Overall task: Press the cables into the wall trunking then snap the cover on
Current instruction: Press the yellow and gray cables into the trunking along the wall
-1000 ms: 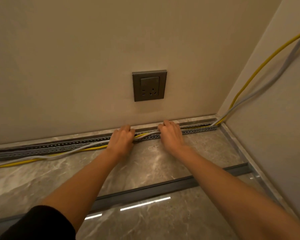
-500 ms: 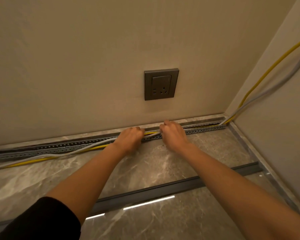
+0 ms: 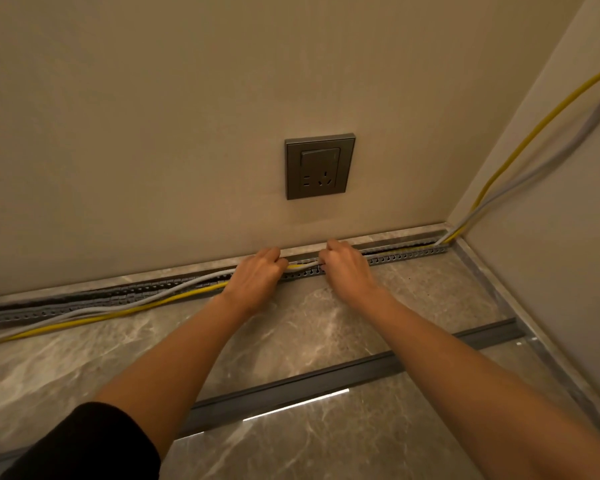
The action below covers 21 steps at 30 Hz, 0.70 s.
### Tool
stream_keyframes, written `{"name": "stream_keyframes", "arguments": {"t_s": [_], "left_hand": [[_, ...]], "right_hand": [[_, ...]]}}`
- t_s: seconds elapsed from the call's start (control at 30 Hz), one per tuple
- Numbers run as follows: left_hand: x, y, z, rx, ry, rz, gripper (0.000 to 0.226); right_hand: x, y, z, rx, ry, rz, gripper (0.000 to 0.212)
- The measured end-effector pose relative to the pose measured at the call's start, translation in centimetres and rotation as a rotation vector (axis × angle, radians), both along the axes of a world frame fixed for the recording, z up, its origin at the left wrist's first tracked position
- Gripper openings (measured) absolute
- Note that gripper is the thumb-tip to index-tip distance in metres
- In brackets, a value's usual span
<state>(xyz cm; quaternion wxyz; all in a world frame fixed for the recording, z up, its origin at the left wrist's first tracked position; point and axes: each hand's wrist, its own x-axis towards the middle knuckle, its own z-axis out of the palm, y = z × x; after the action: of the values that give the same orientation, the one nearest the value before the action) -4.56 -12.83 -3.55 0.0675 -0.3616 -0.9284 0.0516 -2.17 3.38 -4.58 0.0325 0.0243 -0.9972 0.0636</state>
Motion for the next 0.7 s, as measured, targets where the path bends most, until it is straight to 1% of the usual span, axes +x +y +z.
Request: {"name": "stream_keyframes", "arguments": {"t_s": [0.1, 0.13, 0.17, 0.23, 0.27, 0.33, 0.4, 0.43, 0.47, 0.5, 0.57, 0.7], "left_hand": [[-0.2, 0.0, -0.2, 0.017, -0.062, -0.017, 0.038], [-0.1, 0.3, -0.3, 0.033, -0.053, -0.028, 0.035], [0.1, 0.5, -0.2, 0.032, -0.049, -0.023, 0.029], [0.2, 0.8, 0.1, 0.058, -0.108, -0.024, 0.007], [0.1, 0.9, 0.1, 0.073, -0.114, -0.011, 0.006], [0.1, 1.1, 0.1, 0.022, -0.121, 0.005, 0.010], [-0.1, 1.2, 0.1, -0.004, -0.073, -0.011, 0.016], [-0.2, 1.2, 0.3, -0.024, -0.056, -0.002, 0.012], [-0.5, 1.3, 0.0, -0.024, -0.097, -0.010, 0.009], [-0.6, 1.4, 0.0, -0.024, -0.109, 0.010, 0.016], [-1.1, 1.4, -0.6, -0.088, -0.092, 0.053, 0.025], [-1.5, 1.7, -0.1, -0.081, -0.073, 0.089, 0.027]], "right_hand": [[0.1, 0.1, -0.1, 0.001, -0.001, 0.000, 0.024], [0.1, 0.1, -0.1, -0.001, -0.006, 0.005, 0.025], [0.1, 0.1, -0.2, -0.005, -0.011, 0.009, 0.025], [0.0, 0.1, -0.4, -0.022, -0.018, 0.003, 0.023], [-0.1, 0.1, -0.4, -0.034, -0.017, -0.005, 0.022], [-0.1, 0.1, -0.3, -0.050, -0.006, -0.020, 0.021], [-0.1, 0.1, -0.3, -0.038, 0.006, -0.014, 0.021], [0.0, 0.1, -0.3, -0.028, 0.015, -0.010, 0.020], [0.1, -0.1, -0.4, -0.021, 0.022, -0.011, 0.019], [0.1, -0.1, -0.4, -0.016, 0.028, -0.012, 0.019], [0.0, -0.2, -0.3, 0.003, 0.025, -0.014, 0.019], [-0.2, -0.2, -0.1, 0.025, 0.013, -0.001, 0.021]]}}
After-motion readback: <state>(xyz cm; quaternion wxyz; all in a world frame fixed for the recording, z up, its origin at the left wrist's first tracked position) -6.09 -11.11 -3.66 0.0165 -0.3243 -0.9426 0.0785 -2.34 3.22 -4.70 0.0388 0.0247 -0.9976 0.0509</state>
